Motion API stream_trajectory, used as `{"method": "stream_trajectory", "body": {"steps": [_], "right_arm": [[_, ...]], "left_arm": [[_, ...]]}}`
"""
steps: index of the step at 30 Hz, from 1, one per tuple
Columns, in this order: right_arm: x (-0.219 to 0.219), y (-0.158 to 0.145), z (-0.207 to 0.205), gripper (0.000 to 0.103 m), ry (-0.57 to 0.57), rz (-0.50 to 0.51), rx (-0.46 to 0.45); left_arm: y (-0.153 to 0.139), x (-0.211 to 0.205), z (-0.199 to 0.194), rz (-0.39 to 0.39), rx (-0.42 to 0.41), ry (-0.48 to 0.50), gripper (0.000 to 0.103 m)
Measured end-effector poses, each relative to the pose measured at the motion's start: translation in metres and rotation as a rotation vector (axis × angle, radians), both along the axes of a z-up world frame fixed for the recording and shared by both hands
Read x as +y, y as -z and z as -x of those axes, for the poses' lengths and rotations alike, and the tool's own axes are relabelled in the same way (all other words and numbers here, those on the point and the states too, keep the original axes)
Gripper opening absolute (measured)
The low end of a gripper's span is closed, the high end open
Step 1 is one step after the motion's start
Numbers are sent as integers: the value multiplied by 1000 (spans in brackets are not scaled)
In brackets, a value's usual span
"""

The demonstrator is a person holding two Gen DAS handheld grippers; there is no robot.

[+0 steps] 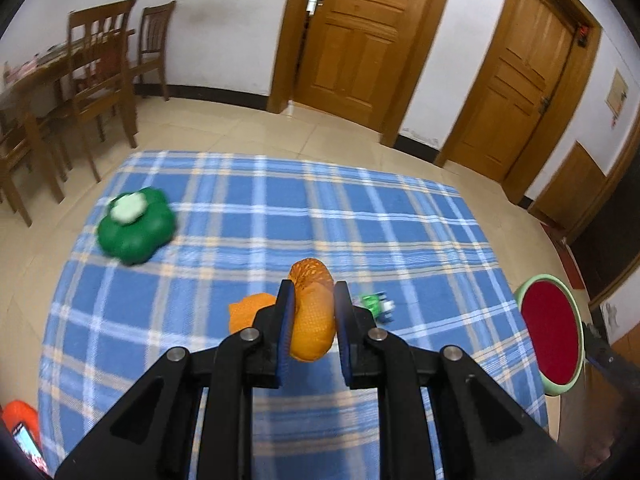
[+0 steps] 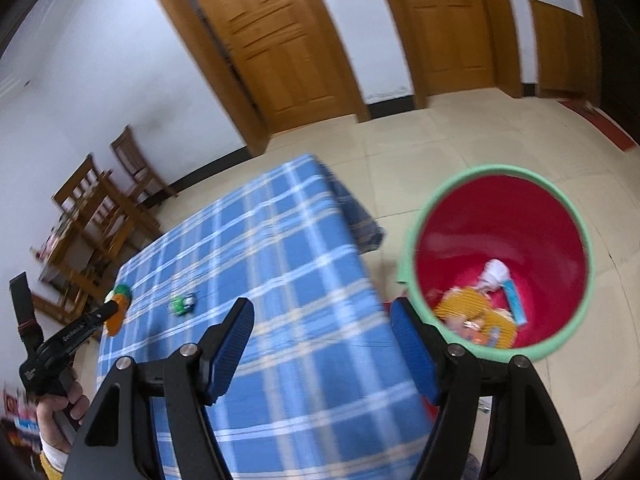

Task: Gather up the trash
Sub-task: 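Grasp the green toy figurine with the right gripper while the left holds the orange item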

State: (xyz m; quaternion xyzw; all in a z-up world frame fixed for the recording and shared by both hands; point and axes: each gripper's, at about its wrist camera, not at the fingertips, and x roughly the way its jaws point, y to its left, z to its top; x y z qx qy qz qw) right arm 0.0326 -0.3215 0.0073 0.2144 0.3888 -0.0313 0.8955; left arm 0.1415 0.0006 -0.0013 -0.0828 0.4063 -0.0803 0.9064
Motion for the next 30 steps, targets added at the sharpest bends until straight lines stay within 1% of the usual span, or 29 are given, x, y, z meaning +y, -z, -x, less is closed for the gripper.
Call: {"method": "stream_trajectory", "body": {"steps": [6,11,17,22,26,30], "right_arm": [[45,-6,-21,73,-81,18,-9],[83,-1,-43,73,-141,34,2],[132,21,-75,73,-218,76,47],[170,41,-98,73,-275,130,78],[191,56,-115,73,-305,155,99],[200,65,-125,73,-313,168,113]], "left_arm": [[7,34,14,11,12,-74,19],[13,54,22,10,6,-118,19],[23,73,29,25,6,-159,19],[31,90,32,29,8,-204,19],[36,101,35,37,12,-231,19],[41,106,33,54,19,-235,19]]}}
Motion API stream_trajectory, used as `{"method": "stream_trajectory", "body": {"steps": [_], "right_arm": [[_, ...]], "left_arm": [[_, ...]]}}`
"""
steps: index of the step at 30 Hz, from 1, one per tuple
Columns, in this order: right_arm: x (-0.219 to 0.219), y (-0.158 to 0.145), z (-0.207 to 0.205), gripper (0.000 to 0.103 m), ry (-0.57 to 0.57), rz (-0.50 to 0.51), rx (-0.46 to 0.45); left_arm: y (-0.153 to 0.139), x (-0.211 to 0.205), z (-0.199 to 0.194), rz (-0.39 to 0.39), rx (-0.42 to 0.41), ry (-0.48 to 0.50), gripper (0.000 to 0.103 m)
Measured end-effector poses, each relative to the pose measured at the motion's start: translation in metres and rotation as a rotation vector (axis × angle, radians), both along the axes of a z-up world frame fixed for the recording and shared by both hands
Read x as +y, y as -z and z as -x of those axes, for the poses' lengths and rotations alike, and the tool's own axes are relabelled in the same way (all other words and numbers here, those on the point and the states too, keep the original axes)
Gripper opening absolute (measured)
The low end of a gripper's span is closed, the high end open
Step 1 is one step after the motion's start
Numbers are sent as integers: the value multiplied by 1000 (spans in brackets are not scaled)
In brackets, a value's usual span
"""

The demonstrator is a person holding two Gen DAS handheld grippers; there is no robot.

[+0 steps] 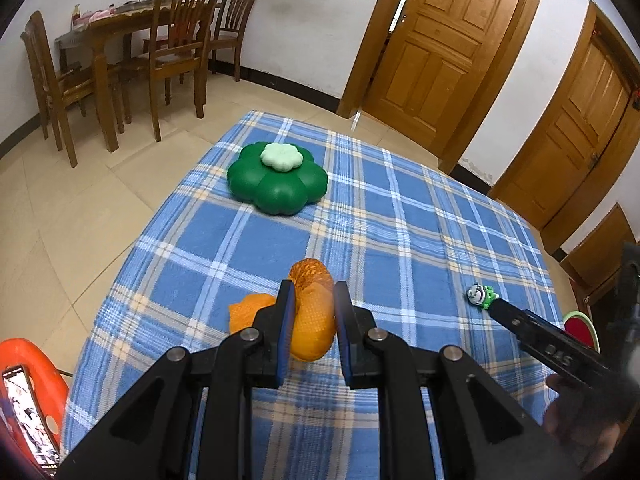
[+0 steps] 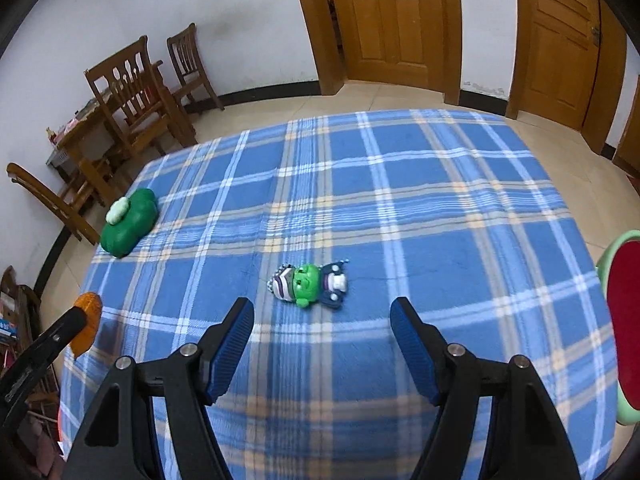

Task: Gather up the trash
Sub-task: 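Grasp the green toy figurine with the right gripper while the left holds the orange item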

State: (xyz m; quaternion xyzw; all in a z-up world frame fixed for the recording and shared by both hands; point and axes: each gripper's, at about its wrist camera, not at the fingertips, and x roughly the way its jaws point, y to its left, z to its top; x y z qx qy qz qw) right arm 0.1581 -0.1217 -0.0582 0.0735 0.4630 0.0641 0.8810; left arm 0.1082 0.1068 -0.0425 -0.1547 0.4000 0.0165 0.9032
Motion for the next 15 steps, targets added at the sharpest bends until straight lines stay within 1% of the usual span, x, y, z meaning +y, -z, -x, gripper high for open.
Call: {"method": "stream_trajectory", "body": {"steps": [7,14,15], "right_arm": [[5,11,-10,73,8,32,13],[11,12,-12,73,3,74,-8],[15,13,-14,70,1,81,-11]], "left_arm": [[5,2,0,29,0,8,19],[9,0,-2,43,6,13,19],[9,-1,-2,45,7,13,19]]}}
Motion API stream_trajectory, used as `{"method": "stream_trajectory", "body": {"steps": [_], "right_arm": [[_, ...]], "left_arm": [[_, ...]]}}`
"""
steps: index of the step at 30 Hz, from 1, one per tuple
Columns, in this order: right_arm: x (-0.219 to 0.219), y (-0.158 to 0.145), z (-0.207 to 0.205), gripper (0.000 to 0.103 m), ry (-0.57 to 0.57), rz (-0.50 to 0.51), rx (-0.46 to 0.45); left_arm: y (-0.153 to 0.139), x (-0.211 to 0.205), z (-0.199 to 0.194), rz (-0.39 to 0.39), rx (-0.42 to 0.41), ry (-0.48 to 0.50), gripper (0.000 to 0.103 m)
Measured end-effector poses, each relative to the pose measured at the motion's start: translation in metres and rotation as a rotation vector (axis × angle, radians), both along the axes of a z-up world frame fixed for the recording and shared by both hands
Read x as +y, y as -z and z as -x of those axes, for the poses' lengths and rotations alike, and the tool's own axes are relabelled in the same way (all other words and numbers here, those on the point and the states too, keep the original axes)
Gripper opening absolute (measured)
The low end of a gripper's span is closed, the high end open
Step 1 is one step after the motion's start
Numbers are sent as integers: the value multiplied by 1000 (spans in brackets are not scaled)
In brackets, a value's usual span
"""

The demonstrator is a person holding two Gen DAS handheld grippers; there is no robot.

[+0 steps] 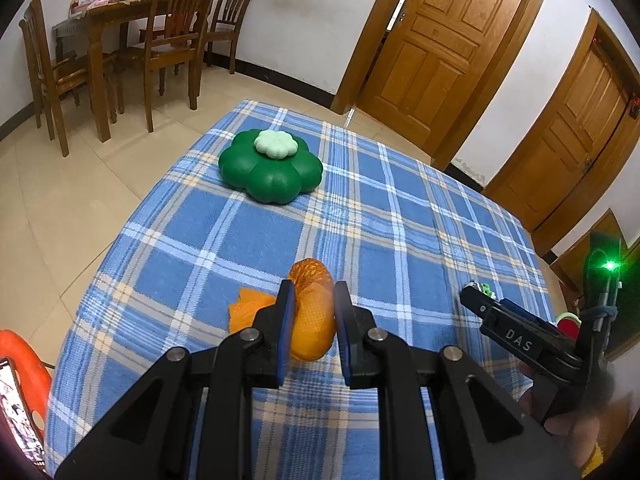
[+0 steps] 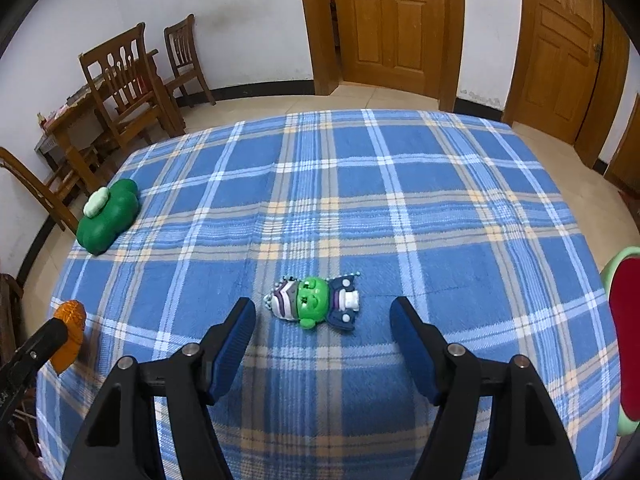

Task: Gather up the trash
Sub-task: 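Grasp the green toy figurine with the right gripper while the left holds the orange item, then carry the figurine and orange item over the bucket and open the right gripper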

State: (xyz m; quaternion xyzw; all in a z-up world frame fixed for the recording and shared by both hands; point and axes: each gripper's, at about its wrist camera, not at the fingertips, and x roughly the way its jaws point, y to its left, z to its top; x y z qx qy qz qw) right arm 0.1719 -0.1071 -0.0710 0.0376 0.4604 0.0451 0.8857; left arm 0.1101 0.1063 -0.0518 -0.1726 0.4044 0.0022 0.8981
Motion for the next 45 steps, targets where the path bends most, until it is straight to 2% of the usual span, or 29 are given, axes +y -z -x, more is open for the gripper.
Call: {"method": "stream_trajectory", "body": {"steps": [4,7,16,29,45], "right_arm": [[5,0,0,52,-14,32,-13],[6,0,-1,51,-18,30,-12],[-14,-7,13,50,-15,-37,-1],[-62,-43,59,50,25,-94,-74],[-158,-67,117,50,214,-148,-143]], "left_arm": [[2,-1,-1,2,3,-1,19],[1,-1,0,3,2,-1,19],[-5,-9,2,-7,-7,13,19],[-27,-42,7,1,-37,87,19],[-57,-118,10,-14,-64,271,19]]}}
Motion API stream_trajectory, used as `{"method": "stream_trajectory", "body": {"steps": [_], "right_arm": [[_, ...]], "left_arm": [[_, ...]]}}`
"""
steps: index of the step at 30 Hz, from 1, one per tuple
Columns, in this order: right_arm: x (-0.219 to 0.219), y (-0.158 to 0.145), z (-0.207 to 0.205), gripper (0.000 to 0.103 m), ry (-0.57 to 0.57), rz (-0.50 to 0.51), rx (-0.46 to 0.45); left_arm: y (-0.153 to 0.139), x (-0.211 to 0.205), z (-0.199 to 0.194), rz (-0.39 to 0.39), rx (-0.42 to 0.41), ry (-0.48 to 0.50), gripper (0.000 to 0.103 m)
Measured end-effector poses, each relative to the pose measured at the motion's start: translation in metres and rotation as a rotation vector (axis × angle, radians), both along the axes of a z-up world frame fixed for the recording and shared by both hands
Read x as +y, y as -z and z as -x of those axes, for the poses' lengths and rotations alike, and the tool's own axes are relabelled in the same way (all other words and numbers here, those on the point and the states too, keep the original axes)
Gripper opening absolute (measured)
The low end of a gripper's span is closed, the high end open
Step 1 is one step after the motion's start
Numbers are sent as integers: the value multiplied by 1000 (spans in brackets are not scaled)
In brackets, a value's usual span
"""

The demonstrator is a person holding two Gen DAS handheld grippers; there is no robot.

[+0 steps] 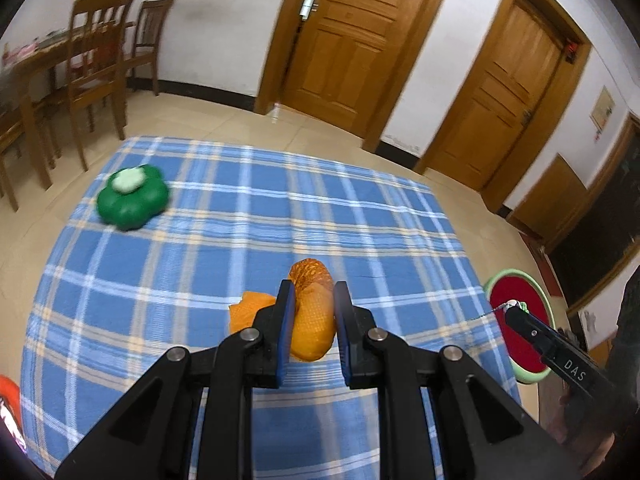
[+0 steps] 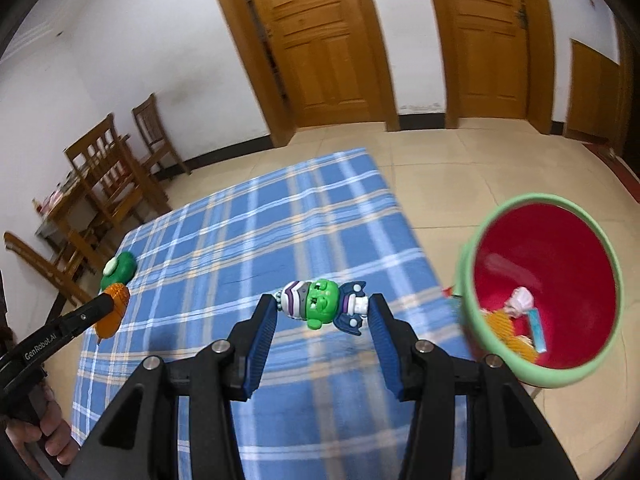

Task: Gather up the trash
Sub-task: 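Carry the figurine and orange item over the bucket and open the right gripper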

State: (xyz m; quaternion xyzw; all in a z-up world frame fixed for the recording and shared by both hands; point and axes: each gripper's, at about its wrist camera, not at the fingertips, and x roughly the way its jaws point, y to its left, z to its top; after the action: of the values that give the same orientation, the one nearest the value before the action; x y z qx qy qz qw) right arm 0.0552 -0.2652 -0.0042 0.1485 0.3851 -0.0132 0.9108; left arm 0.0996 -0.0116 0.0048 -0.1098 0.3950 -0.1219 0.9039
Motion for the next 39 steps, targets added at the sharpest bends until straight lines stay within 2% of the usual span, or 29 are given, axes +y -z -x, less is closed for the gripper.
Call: {"method": "stream_trajectory", "body": {"steps": [8,19,32,39], "right_arm": [[-54,2,27,50,128,-28,-6],[-124,11,56,50,285,-65,-7],[-189,48,68,51,414,-116,46],[-206,55,76,58,451,-130,34]], "left_arm": [[-14,-65,-9,-15,-5,156,19],[-30,-153,-14,-58,-45,322,19],[-15,-246,-17,-99,-28,498,19],[-3,-289,-14,-122,-15,589,19]]}}
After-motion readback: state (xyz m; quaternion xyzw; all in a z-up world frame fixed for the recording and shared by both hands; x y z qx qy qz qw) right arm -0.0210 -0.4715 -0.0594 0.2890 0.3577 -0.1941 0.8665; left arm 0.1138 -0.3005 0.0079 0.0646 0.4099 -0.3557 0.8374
